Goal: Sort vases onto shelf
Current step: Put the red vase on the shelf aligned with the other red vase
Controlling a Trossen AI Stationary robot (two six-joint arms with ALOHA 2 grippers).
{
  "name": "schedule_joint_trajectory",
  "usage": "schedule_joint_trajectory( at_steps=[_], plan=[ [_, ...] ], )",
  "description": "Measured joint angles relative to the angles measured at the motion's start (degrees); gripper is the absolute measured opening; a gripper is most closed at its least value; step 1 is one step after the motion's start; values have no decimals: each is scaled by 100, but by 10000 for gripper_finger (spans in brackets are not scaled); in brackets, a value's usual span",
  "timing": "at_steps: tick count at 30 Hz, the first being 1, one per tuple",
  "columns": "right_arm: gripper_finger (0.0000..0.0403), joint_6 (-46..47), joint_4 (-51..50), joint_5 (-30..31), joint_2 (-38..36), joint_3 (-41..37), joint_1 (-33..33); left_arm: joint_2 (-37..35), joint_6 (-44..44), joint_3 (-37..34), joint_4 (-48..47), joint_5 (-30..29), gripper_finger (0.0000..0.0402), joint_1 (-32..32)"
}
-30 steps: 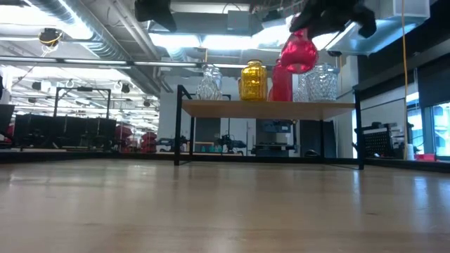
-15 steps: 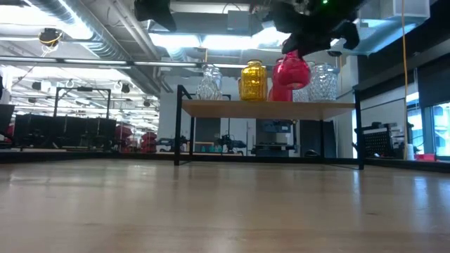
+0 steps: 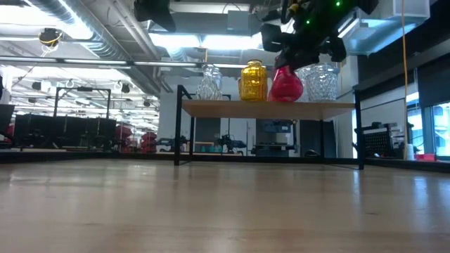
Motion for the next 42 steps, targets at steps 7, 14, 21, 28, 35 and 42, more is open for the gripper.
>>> schedule_joint_trajectory(
  at_steps=[7,14,21,28,35,42],
  plan=[
    [63,-46,18,-153,0,7,-315,0,53,0,-9,-110,293,0],
    [63,-47,43,-302,-9,13,-459,2,146,0,-9,-112,293,0],
    [112,-46,38,-347,-9,13,-446,2,146,0,-6,-117,293,0],
    [99,-138,49,-416,-9,13,-444,2,159,0,-2,-134,293,7],
    [133,-511,27,-473,-8,7,-439,2,270,0,24,-136,293,7],
    [191,-586,17,-512,4,-2,-444,2,297,0,24,-136,293,7]
  ],
)
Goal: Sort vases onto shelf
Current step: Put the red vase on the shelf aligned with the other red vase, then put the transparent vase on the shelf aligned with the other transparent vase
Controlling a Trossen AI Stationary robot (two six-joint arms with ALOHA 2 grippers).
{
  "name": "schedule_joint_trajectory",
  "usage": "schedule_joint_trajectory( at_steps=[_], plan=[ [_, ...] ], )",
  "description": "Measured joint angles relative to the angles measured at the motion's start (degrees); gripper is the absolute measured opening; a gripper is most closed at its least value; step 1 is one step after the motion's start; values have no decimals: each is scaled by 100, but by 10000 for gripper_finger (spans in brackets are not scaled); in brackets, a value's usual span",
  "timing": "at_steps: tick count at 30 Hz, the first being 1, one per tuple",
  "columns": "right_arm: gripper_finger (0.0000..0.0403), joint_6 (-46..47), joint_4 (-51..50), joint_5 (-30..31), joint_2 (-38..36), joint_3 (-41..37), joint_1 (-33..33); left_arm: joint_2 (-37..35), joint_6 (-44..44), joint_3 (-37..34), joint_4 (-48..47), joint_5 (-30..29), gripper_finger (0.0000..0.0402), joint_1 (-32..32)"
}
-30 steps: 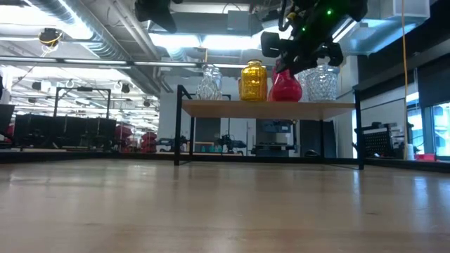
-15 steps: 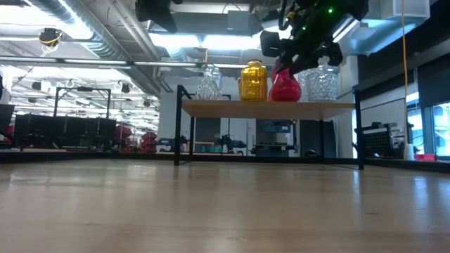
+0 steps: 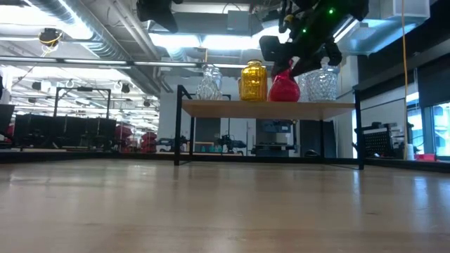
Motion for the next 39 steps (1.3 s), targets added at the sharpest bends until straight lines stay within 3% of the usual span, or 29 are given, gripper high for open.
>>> schedule_joint_trajectory(
  at_steps=[7,33,39],
  plan=[
    [217,4,11,22,0,90,2,0,-2,0,-5,0,293,-1],
    [218,-31,10,111,-379,195,1,0,-166,0,5,52,293,-7],
    [218,-43,335,-348,-704,195,1,2,-166,0,33,70,293,-7]
  ],
)
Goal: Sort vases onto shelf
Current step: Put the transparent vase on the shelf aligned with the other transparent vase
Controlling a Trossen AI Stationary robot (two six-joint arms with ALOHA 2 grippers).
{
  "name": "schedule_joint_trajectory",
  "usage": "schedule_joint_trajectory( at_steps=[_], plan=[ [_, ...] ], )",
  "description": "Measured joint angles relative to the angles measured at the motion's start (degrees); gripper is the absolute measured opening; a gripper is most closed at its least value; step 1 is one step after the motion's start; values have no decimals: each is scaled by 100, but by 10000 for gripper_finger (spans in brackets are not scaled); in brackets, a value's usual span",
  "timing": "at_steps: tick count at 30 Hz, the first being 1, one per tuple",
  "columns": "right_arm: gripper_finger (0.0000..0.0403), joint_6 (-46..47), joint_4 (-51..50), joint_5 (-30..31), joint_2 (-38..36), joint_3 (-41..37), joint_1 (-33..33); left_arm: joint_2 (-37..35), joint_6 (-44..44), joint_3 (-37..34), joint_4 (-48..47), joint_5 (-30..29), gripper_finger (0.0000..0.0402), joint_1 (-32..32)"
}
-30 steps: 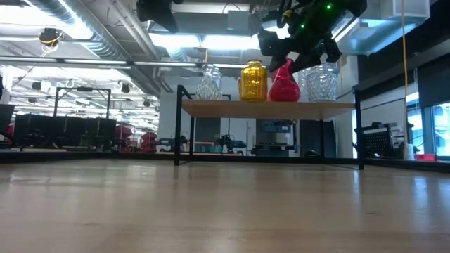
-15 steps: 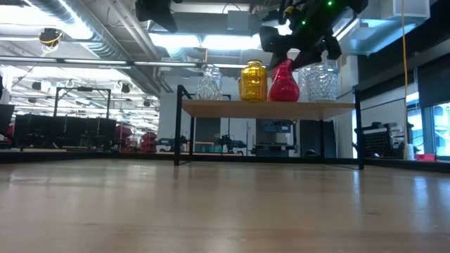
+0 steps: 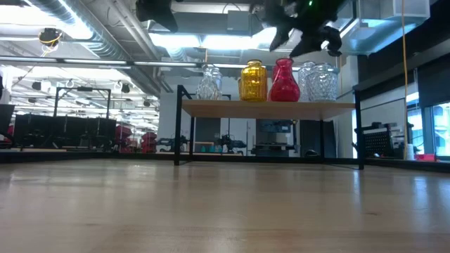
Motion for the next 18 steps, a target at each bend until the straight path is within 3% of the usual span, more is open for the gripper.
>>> schedule_joint_trajectory(
  at_steps=[7,13,18],
  plan=[
    [218,3,563,-1064,-810,2,-1,-1,8,0,-67,102,293,0],
    [218,0,1165,-3313,-1595,13,-1,0,12,0,-1079,635,293,-92],
    [218,10,1837,-5193,-1730,13,5,0,-17,0,-2277,852,293,-517]
  ],
)
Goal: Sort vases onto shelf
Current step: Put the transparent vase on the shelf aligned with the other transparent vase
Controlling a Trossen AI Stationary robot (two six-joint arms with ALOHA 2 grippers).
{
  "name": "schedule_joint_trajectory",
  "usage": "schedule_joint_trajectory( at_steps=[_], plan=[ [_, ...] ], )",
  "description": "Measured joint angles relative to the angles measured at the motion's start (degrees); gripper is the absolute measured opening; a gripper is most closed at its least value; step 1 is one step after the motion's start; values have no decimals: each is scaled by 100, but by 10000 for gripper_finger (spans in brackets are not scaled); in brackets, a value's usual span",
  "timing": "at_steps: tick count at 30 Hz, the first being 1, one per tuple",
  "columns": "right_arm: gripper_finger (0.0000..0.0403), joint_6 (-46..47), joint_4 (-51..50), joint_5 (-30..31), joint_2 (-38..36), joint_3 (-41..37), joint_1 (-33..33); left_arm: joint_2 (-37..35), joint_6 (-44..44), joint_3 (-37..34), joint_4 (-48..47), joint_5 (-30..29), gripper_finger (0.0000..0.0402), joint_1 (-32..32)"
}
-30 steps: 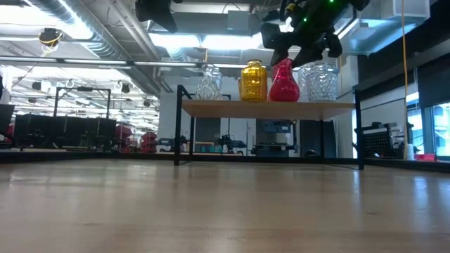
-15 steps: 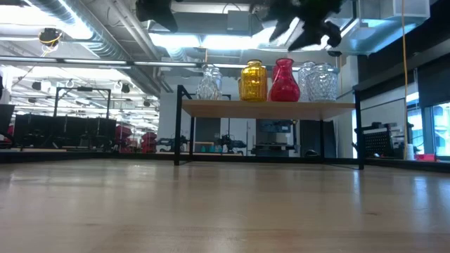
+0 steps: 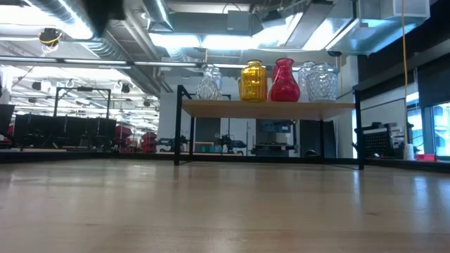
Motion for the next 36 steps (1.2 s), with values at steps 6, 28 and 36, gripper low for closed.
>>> schedule_joint_trajectory(
  at_steps=[6,28,36],
  plan=[
    [218,161,311,-1203,344,-3,2,-2,-590,0,-488,896,293,-819],
    [218,257,230,-2594,1337,-7,552,134,-9770,-2,-56,-918,293,-5534],
    [218,134,214,-2557,1337,-7,803,460,-9847,-2,-35,-347,266,-5415]
  ],
)
